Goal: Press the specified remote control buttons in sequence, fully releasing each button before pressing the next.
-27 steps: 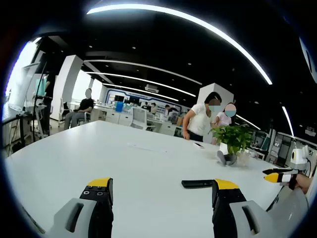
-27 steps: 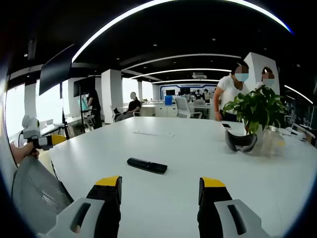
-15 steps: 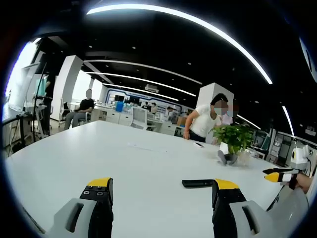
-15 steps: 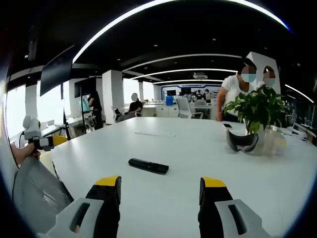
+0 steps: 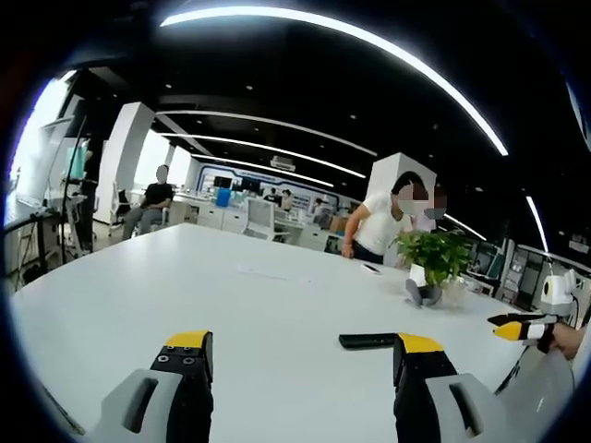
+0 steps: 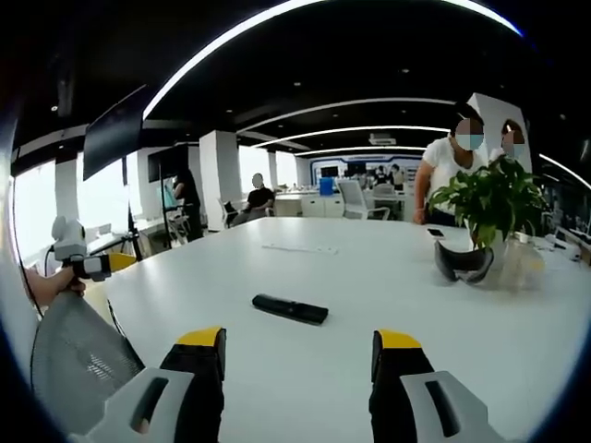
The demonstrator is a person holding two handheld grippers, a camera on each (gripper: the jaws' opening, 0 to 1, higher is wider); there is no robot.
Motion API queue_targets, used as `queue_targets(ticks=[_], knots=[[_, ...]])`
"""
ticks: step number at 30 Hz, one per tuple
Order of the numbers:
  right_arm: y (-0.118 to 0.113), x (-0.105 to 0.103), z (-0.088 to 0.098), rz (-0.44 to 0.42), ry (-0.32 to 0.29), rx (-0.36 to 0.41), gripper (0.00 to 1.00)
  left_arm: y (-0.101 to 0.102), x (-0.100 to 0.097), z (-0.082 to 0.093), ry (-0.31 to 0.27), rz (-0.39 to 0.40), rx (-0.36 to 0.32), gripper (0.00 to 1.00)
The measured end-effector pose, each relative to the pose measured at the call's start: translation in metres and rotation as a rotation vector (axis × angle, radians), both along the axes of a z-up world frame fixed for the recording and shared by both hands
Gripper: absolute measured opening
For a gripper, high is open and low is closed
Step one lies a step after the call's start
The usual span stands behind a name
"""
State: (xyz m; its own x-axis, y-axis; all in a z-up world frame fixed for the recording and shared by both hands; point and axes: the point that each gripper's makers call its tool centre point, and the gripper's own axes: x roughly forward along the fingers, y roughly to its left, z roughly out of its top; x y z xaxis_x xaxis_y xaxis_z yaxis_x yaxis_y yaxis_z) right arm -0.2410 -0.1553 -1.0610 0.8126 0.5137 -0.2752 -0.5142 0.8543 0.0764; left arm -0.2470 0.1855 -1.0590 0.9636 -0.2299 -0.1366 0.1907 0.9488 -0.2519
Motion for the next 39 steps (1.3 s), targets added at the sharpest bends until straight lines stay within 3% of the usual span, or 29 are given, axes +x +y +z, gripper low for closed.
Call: queue_targets(ticks=[4,9,22,25,27,31,36,39], knots=[[-0.005,0.002,0.002,-0.026,-0.012,-0.011,0.62,-0.003,0.000,-0.001,0.014,0.000,0.014,0.84],[-0.021,0.006,0.006,-0.103,-0.017,0.037,0.60,-0.008,0.000,0.001,0.006,-0.009,0.008,0.84],[-0.029,0.007,-0.009,-0.155,0.059,0.014,0.61,-0.021,0.000,0.000,0.051,-0.033,0.033,0.85],[-0.027,0.007,-0.016,-0.147,0.094,-0.002,0.61,-0.028,0.000,-0.010,0.113,-0.081,0.053,0.87],[-0.019,0.003,-0.023,-0.100,0.135,-0.002,0.58,-0.031,0.004,-0.019,0.157,-0.141,0.125,0.88],[-0.016,0.003,-0.023,-0.089,0.122,-0.056,0.56,-0.061,0.000,-0.025,0.218,-0.266,0.121,0.89],[-0.025,0.004,-0.021,-0.133,0.122,-0.040,0.55,-0.076,0.004,-0.024,0.212,-0.432,0.216,0.89],[-0.028,0.005,-0.021,-0.158,0.119,-0.045,0.55,-0.086,0.012,-0.022,0.233,-0.500,0.216,0.88]])
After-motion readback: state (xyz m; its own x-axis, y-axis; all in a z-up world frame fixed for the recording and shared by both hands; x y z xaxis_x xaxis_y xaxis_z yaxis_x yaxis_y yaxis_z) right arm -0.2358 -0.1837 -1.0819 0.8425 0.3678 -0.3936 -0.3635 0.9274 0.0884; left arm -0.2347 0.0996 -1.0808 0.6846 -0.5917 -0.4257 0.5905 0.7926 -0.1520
